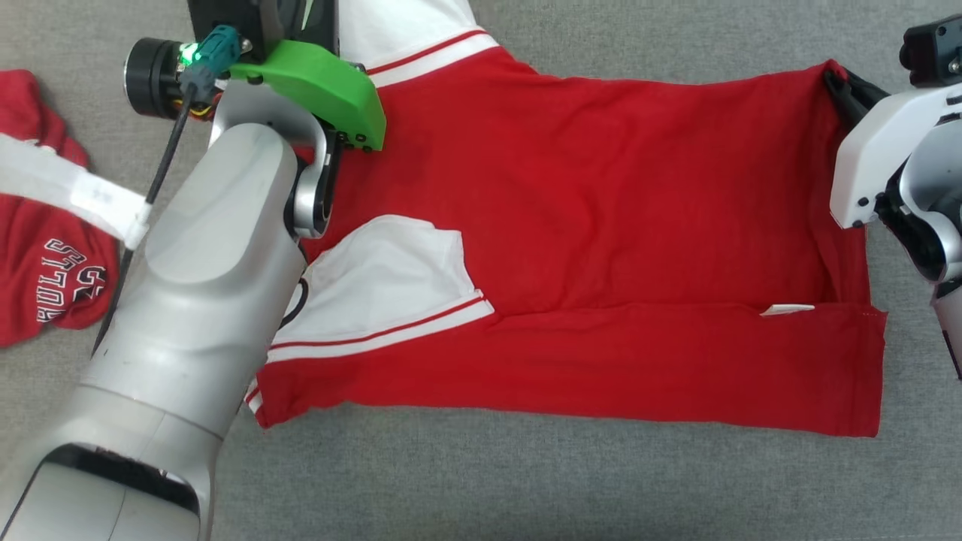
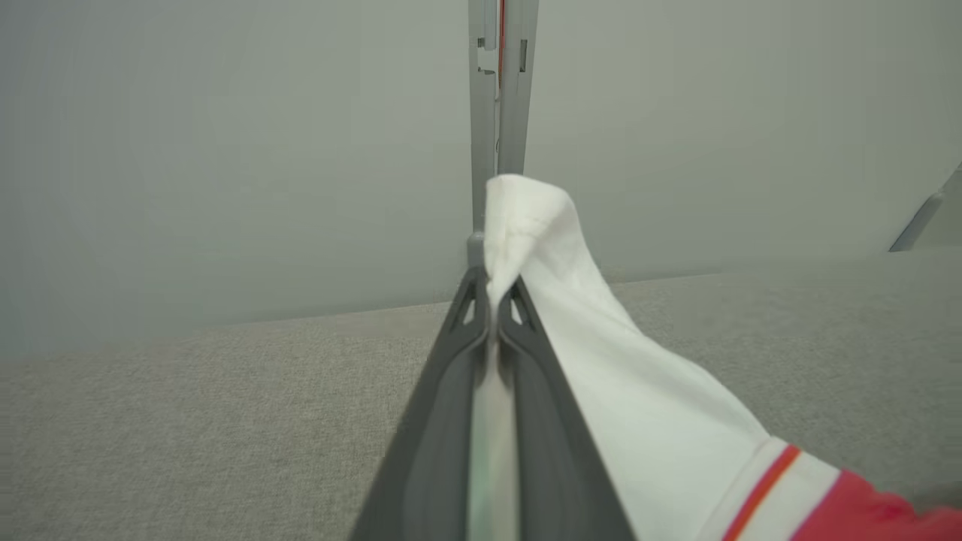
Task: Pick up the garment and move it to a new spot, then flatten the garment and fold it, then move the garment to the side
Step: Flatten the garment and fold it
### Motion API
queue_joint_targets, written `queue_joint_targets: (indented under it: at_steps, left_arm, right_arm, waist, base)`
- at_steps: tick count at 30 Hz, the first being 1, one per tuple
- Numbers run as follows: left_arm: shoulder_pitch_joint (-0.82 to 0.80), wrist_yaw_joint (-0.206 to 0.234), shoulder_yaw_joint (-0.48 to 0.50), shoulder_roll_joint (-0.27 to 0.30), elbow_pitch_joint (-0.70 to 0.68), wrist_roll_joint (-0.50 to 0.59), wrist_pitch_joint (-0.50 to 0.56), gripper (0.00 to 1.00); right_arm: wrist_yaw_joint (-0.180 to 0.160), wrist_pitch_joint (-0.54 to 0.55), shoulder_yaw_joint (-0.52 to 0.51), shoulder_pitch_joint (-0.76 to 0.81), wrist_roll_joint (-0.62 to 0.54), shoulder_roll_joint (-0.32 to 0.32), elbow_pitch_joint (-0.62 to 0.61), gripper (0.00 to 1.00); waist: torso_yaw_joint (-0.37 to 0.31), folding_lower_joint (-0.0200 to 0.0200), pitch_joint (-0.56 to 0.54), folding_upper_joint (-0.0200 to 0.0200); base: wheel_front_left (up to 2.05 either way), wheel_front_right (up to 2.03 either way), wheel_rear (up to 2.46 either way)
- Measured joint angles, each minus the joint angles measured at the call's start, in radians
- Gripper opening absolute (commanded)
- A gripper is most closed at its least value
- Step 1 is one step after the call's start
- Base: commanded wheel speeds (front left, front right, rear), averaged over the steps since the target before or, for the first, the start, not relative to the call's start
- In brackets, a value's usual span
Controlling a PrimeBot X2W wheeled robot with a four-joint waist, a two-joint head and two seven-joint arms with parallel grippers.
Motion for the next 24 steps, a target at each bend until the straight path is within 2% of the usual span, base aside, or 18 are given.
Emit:
queue_joint_targets:
  at_steps: [10, 19, 24]
  left_arm:
    - [0.259, -0.042, 0.013, 0.043, -0.175, 0.07, -0.001, 0.0]
    - [0.472, -0.042, 0.021, 0.097, -0.332, 0.101, -0.001, 0.0]
    - [0.585, -0.027, 0.022, 0.129, -0.389, 0.091, -0.002, 0.0]
  right_arm:
    - [0.0, -0.051, 0.044, 0.1, 0.012, -0.027, 0.01, 0.0]
    - [0.0, -0.105, 0.093, 0.201, 0.003, -0.072, -0.02, 0.0]
    - [0.0, -0.11, 0.099, 0.256, -0.021, -0.085, -0.02, 0.0]
  waist:
    - [0.019, 0.0, -0.077, 0.0]
    - [0.027, 0.0, -0.153, 0.0]
    - [0.027, 0.0, -0.191, 0.0]
  base:
    - [0.0, 0.0, 0.0]
    - [0.0, 0.0, 0.0]
    - [0.0, 0.0, 0.0]
